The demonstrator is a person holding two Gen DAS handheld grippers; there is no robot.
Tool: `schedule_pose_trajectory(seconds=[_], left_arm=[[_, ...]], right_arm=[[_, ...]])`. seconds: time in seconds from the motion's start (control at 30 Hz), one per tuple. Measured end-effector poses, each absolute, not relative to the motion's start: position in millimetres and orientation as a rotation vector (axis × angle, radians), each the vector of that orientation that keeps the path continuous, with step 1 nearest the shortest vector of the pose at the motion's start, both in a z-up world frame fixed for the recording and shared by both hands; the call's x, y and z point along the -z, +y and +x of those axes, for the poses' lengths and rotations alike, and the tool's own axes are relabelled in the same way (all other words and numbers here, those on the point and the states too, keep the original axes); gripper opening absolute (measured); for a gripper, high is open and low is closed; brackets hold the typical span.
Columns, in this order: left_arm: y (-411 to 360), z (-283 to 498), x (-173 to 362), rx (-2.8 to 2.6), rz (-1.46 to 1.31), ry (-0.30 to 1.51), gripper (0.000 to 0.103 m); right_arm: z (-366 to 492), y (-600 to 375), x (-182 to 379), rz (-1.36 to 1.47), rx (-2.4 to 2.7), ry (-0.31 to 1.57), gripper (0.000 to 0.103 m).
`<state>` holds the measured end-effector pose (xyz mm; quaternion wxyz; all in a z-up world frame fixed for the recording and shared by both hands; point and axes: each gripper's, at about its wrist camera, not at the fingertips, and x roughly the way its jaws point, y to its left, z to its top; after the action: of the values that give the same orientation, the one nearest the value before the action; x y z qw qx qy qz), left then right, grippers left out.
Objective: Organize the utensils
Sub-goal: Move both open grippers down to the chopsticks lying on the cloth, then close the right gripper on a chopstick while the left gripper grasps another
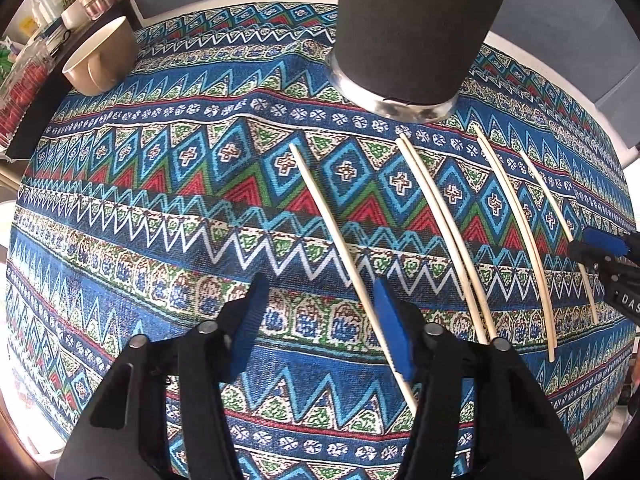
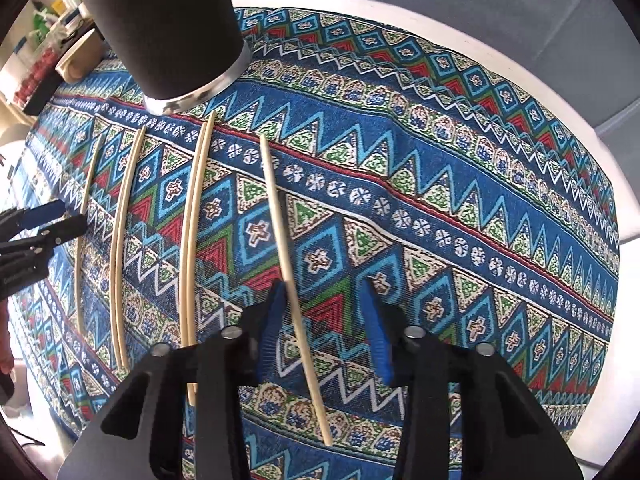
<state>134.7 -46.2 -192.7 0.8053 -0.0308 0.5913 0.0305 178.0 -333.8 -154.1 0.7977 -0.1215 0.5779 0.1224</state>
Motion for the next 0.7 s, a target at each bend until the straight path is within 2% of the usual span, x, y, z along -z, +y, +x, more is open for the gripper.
schedule_pose_trajectory(seconds=[0.03,0.07,0.13,0.23,0.43,0.7], left_arm=[[-39,133,192,-0.066,-0.075,1.263,0.029],[-31,133,191,-0.063,-0.089,1.262,0.024],[-12,132,191,-0.049,-0.146,1.269,0.009],[12,133,192,0.002,-0.240,1.287,0.007],[41,132,189,0.038,-0.346,1.308,0.005],[46,102,159,0.029,-0.273,1.275,0.005]], right_arm=[[180,-338,154,-0.259,-0.257,1.242,0.010],[182,-342,154,-0.262,-0.257,1.242,0.005],[184,-345,153,-0.265,-0.278,1.253,0.004],[188,-357,153,-0.239,-0.228,1.246,0.004],[195,-394,153,0.026,-0.231,1.300,0.004],[175,-431,141,0.252,-0.272,1.275,0.005]])
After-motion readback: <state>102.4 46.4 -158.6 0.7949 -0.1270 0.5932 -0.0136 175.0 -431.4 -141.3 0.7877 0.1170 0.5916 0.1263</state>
